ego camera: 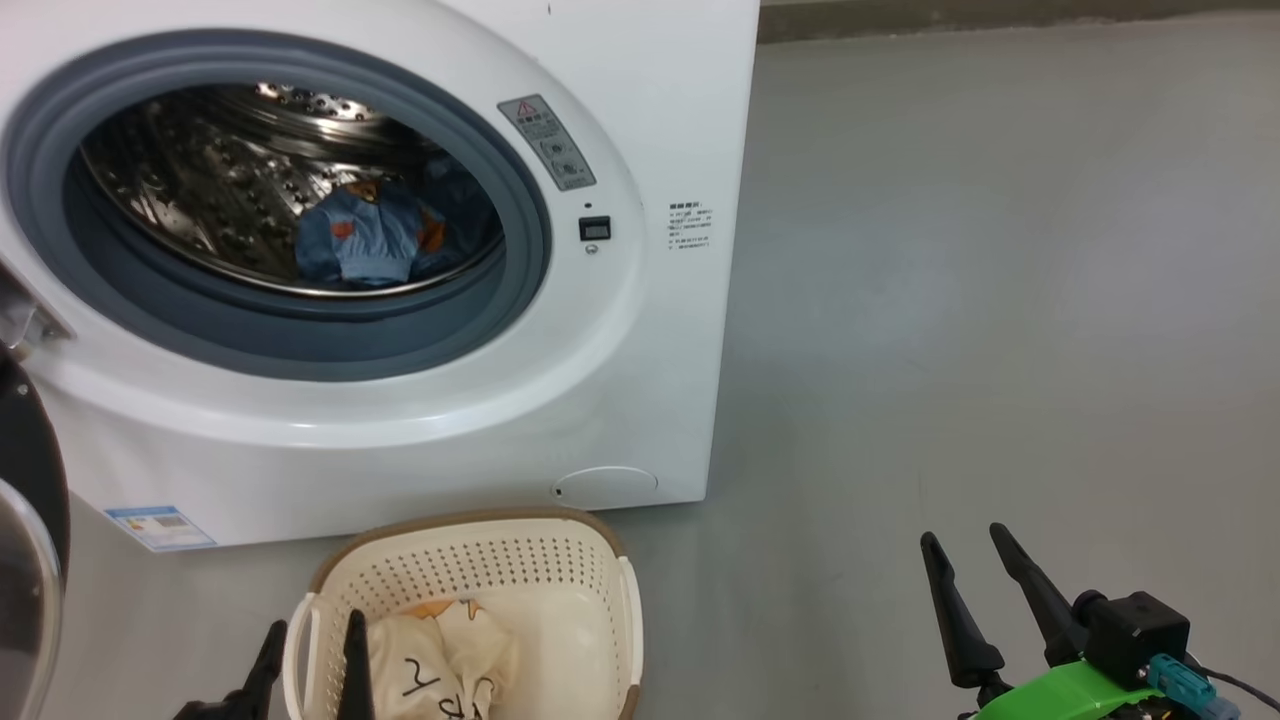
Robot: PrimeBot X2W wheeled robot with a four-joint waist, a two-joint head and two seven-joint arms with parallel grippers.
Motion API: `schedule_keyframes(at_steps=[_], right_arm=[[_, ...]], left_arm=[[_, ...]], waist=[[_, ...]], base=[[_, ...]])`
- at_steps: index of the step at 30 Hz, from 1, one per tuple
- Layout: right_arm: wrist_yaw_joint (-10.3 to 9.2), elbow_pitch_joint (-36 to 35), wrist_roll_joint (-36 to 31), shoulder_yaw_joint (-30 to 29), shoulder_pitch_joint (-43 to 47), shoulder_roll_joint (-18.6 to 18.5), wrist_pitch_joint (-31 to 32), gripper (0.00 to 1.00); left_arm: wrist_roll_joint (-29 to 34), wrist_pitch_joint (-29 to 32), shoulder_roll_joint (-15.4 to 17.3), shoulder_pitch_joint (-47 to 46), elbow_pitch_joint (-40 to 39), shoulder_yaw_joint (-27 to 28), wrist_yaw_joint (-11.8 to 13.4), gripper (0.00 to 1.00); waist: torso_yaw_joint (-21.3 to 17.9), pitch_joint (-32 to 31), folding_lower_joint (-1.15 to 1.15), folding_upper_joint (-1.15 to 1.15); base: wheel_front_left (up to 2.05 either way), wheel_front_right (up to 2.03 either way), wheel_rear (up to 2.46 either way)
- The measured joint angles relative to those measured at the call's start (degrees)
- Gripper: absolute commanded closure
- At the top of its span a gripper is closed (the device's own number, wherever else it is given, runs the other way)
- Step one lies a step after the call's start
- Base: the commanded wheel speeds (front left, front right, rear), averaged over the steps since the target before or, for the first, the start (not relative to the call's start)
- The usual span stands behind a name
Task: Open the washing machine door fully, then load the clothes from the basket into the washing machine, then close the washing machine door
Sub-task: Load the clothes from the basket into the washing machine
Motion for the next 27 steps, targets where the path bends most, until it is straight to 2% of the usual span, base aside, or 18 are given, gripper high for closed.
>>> schedule_keyframes(at_steps=[13,26,27], right_arm=[[0.0,-1.6,-0.5,-0.1,-2.5,-0.6,0.1,0.0],[0.0,-2.9,0.1,0.1,-7.5,-2.3,-1.1,0.0],[0.0,-2.8,0.1,0.2,-8.2,-2.4,-1.5,0.0]], left_arm=[[0.4,1.9,0.0,-7.1,9.9,-2.0,-0.4,0.0],[2.1,2.1,1.1,-23.6,30.0,-3.4,-2.6,0.0],[2.2,2.0,1.5,-26.5,33.5,-3.5,-2.8,0.0]], waist=[[-0.8,8.1,0.0,0.0],[-2.9,20.7,0.0,0.0],[-3.4,22.6,0.0,0.0]], base=[[0.0,0.0,0.0],[0.0,0.0,0.0],[0.0,0.0,0.0]])
